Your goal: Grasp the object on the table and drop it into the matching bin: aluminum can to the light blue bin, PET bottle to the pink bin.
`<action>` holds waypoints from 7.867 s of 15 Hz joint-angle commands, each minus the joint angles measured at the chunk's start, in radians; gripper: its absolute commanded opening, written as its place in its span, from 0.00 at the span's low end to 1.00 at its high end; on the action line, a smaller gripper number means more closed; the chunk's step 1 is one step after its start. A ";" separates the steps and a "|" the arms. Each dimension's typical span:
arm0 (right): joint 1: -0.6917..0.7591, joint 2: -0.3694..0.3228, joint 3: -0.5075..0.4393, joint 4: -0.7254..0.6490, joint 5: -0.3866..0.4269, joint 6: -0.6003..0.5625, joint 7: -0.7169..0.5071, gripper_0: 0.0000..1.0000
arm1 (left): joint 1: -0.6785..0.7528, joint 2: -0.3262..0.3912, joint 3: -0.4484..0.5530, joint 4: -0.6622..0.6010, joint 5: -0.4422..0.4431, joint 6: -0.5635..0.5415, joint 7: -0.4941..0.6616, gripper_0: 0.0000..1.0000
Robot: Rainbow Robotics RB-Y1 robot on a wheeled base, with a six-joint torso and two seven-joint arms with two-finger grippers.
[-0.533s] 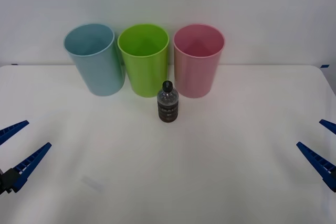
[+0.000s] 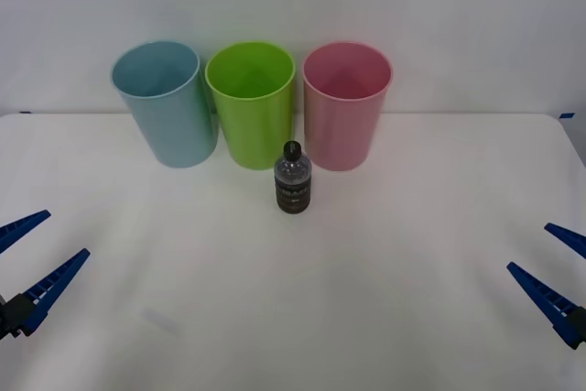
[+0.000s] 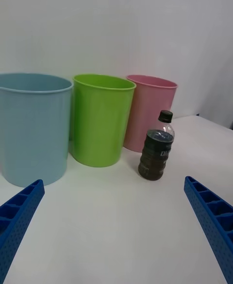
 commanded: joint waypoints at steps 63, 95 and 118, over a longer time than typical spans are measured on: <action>-0.730 0.271 0.881 0.517 -0.012 1.025 0.465 0.00 | 0.000 0.000 0.000 0.000 0.000 0.000 0.000 1.00; -0.575 -0.522 0.754 -0.273 -0.447 1.031 -0.022 0.00 | 0.000 0.000 0.000 0.000 0.000 0.000 0.000 1.00; -1.117 -0.147 0.909 0.378 -0.257 1.025 -0.002 0.00 | 0.000 0.000 0.000 0.000 0.000 0.000 0.000 1.00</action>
